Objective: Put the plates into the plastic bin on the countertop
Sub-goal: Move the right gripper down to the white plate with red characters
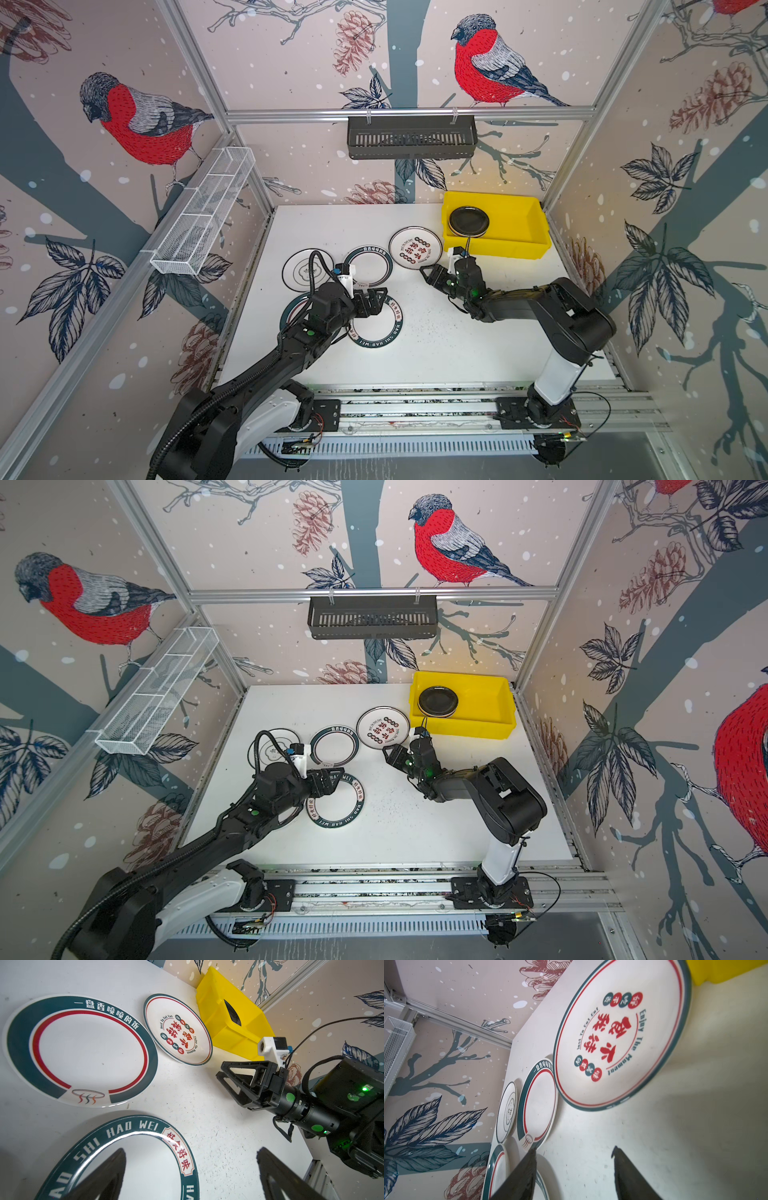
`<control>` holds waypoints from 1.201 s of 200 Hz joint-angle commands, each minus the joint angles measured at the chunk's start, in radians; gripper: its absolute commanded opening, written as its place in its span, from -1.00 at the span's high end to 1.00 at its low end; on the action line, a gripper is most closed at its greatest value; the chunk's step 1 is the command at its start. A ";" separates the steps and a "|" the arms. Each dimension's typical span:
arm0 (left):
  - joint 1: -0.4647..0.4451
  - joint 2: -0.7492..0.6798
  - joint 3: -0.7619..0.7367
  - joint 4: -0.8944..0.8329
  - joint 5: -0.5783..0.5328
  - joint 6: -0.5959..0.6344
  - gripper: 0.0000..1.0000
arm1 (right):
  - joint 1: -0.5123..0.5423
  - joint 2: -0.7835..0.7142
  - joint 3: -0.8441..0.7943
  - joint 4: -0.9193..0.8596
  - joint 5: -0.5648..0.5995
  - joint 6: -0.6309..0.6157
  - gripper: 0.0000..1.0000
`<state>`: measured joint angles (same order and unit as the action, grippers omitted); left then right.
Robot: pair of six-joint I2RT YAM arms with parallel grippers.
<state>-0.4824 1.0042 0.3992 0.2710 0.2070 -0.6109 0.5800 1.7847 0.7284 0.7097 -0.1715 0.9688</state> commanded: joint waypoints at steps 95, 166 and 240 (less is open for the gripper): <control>0.002 -0.002 0.016 -0.015 -0.014 0.014 -0.95 | -0.015 0.101 0.086 -0.091 0.060 0.056 0.00; 0.002 -0.025 0.004 -0.028 -0.027 0.019 -0.95 | -0.048 0.150 0.131 -0.082 0.074 0.085 0.13; 0.002 -0.053 0.000 -0.052 -0.054 0.030 -0.95 | -0.083 0.199 0.209 -0.152 0.070 0.131 0.30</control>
<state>-0.4824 0.9577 0.4004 0.2222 0.1787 -0.5949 0.5018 1.9697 0.9108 0.5827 -0.1043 1.0748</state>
